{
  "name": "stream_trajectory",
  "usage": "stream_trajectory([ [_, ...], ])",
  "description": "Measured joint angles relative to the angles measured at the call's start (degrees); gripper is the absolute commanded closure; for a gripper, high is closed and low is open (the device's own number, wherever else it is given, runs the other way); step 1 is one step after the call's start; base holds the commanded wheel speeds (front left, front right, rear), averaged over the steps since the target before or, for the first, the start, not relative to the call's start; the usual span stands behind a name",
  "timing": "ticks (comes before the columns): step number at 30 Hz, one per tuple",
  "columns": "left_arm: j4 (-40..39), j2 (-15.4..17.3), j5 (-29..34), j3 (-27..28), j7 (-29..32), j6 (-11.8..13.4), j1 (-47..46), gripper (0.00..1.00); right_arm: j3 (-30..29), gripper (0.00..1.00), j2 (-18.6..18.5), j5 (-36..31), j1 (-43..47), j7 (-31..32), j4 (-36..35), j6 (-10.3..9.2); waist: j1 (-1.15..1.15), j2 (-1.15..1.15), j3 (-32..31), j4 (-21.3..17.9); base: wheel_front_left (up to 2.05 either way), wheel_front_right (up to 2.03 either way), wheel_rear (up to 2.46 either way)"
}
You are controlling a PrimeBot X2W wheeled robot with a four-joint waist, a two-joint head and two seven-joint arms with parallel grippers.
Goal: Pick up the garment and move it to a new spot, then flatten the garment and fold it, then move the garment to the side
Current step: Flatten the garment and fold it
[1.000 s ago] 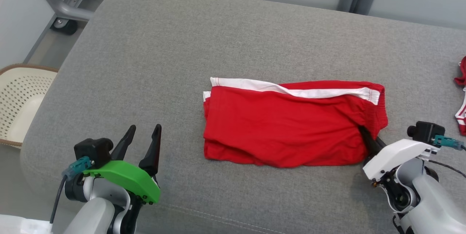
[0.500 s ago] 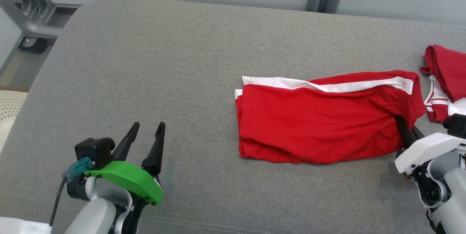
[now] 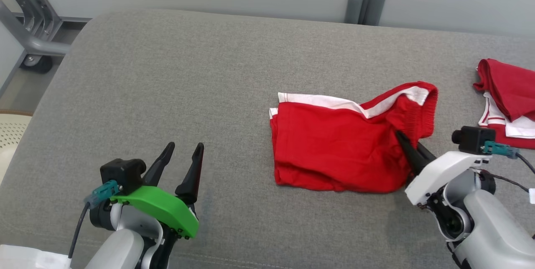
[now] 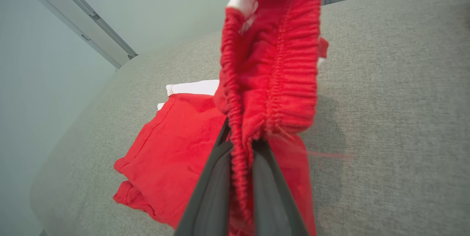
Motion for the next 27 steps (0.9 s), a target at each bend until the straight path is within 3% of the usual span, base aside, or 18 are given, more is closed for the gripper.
stream_trajectory([
  [7, 0.0, 0.0, -0.1, -0.1, 0.4, 0.0, 0.0, 0.00, 3.2, 1.00, 3.4, 1.6, -0.1, 3.5, -1.6, 0.01, 0.00, 0.00, -0.5, 2.1, 0.00, 0.00, 0.00],
  [15, 0.0, -0.6, -0.1, -0.3, 0.8, 0.0, 0.1, 0.00, 3.7, 1.00, 4.0, 1.6, -2.2, 5.7, -1.0, -0.10, 0.00, 0.00, -0.6, 4.8, 0.00, 0.00, 0.00],
  [25, -0.1, -0.9, -0.3, -0.3, 1.1, 0.0, 0.9, 0.00, 3.6, 1.00, 5.4, 1.8, -3.8, 8.0, 2.3, -3.12, 0.00, 0.00, -0.1, 9.7, 0.00, 0.00, 0.00],
  [26, -0.1, -0.9, -0.3, -0.2, 1.1, 0.0, 0.9, 0.00, 3.7, 0.92, 5.6, 1.8, -4.3, 8.3, 2.6, -3.21, 0.00, 0.00, -0.1, 10.0, 0.00, 0.00, 0.00],
  [27, -0.2, -0.8, -0.4, 0.0, 1.1, 0.0, 1.0, 0.00, 3.9, 0.76, 5.8, 1.7, -4.9, 8.4, 2.9, -3.47, 0.00, 0.00, 0.0, 10.2, 0.00, 0.00, 0.00],
])
